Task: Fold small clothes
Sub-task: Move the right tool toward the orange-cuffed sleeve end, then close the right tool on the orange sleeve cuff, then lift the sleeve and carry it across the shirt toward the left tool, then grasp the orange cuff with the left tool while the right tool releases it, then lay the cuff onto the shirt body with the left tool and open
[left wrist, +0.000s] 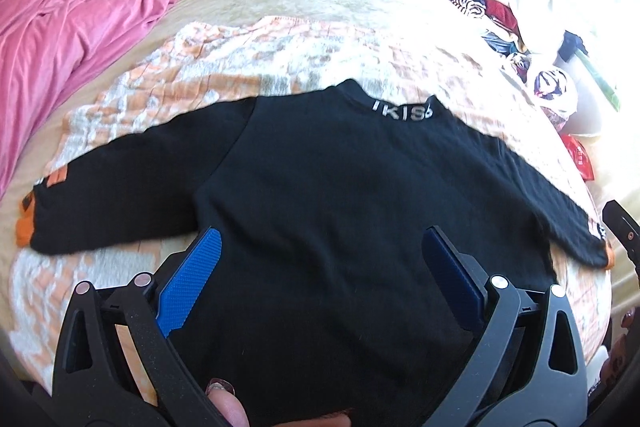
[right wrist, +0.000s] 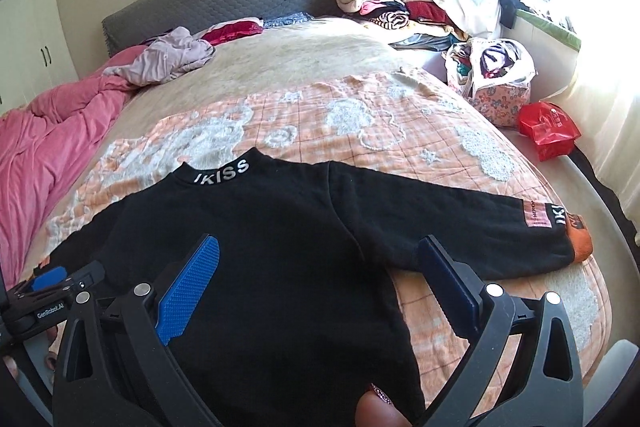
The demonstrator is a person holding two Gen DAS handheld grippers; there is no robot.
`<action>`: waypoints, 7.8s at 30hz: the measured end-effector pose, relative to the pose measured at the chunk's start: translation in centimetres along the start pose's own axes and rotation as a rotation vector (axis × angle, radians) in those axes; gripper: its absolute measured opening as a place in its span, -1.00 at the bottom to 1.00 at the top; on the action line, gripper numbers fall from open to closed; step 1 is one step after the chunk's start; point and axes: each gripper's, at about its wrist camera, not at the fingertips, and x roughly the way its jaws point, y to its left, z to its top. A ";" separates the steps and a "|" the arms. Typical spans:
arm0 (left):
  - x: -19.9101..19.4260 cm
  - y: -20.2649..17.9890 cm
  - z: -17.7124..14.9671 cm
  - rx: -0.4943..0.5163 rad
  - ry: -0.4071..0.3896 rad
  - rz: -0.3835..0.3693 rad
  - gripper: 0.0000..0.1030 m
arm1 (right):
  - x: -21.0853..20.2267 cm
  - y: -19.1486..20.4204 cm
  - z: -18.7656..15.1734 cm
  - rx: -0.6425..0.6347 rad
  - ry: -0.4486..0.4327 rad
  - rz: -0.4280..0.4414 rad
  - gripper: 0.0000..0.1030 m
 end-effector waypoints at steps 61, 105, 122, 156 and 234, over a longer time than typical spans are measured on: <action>9.2 -8.0 1.4 0.140 0.087 -0.055 0.83 | 10.2 -28.7 -4.2 0.834 0.037 -0.374 0.48; 6.9 0.2 1.8 -0.175 0.135 -0.277 0.83 | 7.3 1.0 -1.9 -0.150 -0.066 0.271 -0.54; 8.6 -1.5 0.3 -0.220 0.235 -0.463 0.59 | 7.4 1.8 -2.1 -0.150 0.013 0.447 0.08; 9.7 -4.1 -1.5 -0.328 0.349 -0.687 0.48 | 6.5 -9.3 0.0 0.150 0.034 0.296 0.15; 7.9 -0.3 -1.5 0.123 0.134 -0.094 -0.63 | 8.8 1.1 -3.6 -0.276 0.112 0.240 0.15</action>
